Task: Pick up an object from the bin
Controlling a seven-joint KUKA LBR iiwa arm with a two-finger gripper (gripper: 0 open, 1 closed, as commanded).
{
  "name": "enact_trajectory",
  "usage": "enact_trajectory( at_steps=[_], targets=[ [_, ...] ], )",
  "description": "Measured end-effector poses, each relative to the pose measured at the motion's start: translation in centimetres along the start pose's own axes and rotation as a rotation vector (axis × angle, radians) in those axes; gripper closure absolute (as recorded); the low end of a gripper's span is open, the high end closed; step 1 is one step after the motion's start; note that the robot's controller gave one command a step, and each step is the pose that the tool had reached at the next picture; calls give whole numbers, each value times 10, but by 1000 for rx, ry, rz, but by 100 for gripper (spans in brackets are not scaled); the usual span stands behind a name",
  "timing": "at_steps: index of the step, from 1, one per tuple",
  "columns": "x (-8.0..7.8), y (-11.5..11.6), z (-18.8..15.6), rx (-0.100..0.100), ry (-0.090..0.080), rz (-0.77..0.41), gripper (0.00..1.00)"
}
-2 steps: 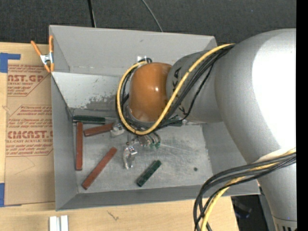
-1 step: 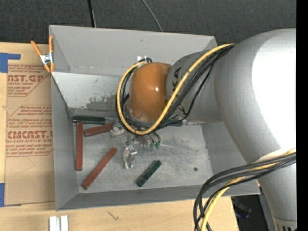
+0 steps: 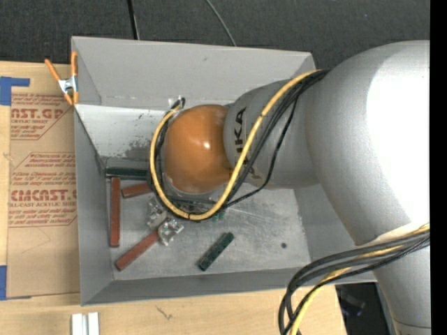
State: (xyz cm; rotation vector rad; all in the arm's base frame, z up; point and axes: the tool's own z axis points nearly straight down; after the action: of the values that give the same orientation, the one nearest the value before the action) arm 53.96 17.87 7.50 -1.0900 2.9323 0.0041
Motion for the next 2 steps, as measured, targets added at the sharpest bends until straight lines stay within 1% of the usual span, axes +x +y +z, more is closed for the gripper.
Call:
enact_trajectory(
  at_steps=[1,2],
  targets=[
    [0,0,0,0,0,0,100],
    [1,11,-120,-3,10,-23,100]
  ],
)
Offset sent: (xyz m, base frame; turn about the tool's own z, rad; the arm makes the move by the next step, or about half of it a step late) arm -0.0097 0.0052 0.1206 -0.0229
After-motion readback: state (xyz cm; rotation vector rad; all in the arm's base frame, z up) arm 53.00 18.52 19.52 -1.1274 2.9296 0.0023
